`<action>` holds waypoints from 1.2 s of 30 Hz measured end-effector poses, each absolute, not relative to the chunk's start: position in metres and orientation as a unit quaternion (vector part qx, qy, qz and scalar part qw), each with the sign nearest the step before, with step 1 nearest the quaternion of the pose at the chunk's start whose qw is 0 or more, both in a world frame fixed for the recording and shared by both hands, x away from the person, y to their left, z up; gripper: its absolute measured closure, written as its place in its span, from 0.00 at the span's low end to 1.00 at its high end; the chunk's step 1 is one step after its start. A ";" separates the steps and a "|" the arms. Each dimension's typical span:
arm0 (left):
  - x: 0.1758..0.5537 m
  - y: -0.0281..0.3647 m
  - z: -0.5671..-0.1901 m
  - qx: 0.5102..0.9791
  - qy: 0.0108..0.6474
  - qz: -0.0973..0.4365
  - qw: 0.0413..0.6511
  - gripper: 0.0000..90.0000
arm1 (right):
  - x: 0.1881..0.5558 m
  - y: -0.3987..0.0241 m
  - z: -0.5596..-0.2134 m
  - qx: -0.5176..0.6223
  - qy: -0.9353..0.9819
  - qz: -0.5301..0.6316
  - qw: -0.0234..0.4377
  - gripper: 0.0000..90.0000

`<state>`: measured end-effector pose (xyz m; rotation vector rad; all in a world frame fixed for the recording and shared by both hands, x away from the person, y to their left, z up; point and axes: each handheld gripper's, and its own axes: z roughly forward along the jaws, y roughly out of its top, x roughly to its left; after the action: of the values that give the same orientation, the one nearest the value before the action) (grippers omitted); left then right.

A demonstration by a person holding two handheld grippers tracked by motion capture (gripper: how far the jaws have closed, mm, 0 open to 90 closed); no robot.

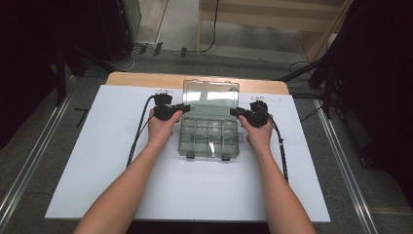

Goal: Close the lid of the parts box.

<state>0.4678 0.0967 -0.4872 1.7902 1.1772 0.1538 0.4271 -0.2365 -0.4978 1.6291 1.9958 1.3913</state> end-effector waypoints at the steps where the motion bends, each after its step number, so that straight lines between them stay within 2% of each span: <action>1: 0.468 0.097 -0.487 0.733 0.482 0.063 0.477 0.75 | 0.427 -0.237 -0.498 0.553 0.678 0.472 0.107 0.74; 5: 0.465 0.101 -0.486 0.733 0.464 0.069 0.493 0.80 | 0.422 -0.239 -0.497 0.548 0.678 0.471 0.130 0.87; 11: 0.462 0.105 -0.486 0.735 0.448 0.077 0.503 0.84 | 0.415 -0.240 -0.496 0.533 0.686 0.467 0.164 0.95; 18: 0.458 0.111 -0.486 0.725 0.444 0.072 0.521 0.87 | 0.413 -0.237 -0.495 0.522 0.695 0.459 0.184 0.96; 19: 0.458 0.112 -0.487 0.720 0.451 0.070 0.524 0.91 | 0.412 -0.237 -0.495 0.523 0.694 0.459 0.186 0.96; 26: 0.454 0.110 -0.487 0.725 0.441 0.101 0.520 0.92 | 0.413 -0.238 -0.496 0.525 0.689 0.466 0.179 0.95; 28: 0.452 0.108 -0.486 0.727 0.436 0.111 0.519 0.93 | 0.413 -0.238 -0.495 0.526 0.686 0.468 0.180 0.92; 29: 0.451 0.106 -0.487 0.729 0.427 0.124 0.521 0.93 | 0.414 -0.238 -0.492 0.531 0.679 0.470 0.192 0.87; 36: 0.448 0.107 -0.488 0.728 0.422 0.131 0.525 0.93 | 0.421 -0.239 -0.474 0.536 0.666 0.480 0.197 0.86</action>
<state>0.4480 0.1071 -0.4885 1.7409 1.0098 0.3131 0.4212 -0.2394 -0.4745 1.5004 1.8638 1.3443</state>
